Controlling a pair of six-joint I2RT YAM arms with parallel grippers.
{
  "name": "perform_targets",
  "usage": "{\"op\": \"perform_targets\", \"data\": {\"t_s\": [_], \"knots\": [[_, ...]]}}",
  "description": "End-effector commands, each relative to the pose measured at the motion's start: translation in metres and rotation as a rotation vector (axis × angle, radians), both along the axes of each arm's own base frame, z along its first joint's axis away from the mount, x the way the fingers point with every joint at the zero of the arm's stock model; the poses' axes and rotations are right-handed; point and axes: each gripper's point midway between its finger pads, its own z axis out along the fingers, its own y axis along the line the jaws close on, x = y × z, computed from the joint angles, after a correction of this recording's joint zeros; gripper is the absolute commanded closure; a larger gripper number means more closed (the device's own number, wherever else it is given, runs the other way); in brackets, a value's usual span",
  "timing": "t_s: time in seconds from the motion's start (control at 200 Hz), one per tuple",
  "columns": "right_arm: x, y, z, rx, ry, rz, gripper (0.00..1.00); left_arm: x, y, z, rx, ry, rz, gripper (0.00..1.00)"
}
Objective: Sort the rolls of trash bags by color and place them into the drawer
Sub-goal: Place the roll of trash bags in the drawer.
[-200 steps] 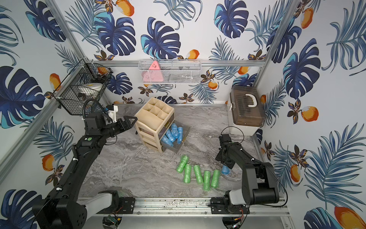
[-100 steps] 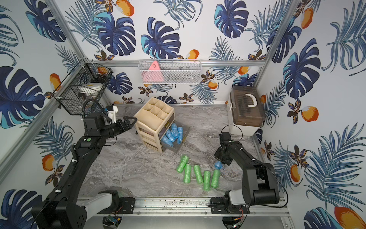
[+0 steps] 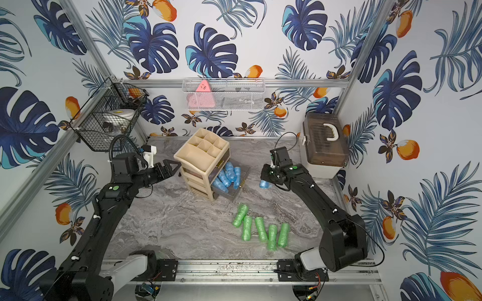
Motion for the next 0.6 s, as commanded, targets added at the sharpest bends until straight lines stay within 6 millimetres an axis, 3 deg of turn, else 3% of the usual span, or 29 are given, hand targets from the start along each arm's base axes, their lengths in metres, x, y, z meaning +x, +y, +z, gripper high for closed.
{"op": "perform_targets", "data": {"t_s": [0.0,0.14,0.265,0.375,0.595], "knots": [[0.005,0.049,0.018,0.026,-0.045,0.165,1.00,-0.005,0.002,0.002,0.030,0.000,-0.004,0.14],[0.008,0.102,0.026,0.099,-0.047,0.273,1.00,-0.007,0.003,0.006,0.034,0.000,0.002,0.14],[0.001,0.138,0.018,0.143,-0.006,0.308,0.99,-0.009,0.003,0.008,0.037,0.001,0.006,0.14],[-0.002,0.147,0.008,0.198,0.047,0.231,0.96,-0.009,0.004,0.009,0.042,0.001,0.008,0.14],[-0.009,0.135,-0.016,0.163,0.136,0.004,0.89,-0.010,0.004,0.011,0.044,0.000,0.012,0.14]]}}
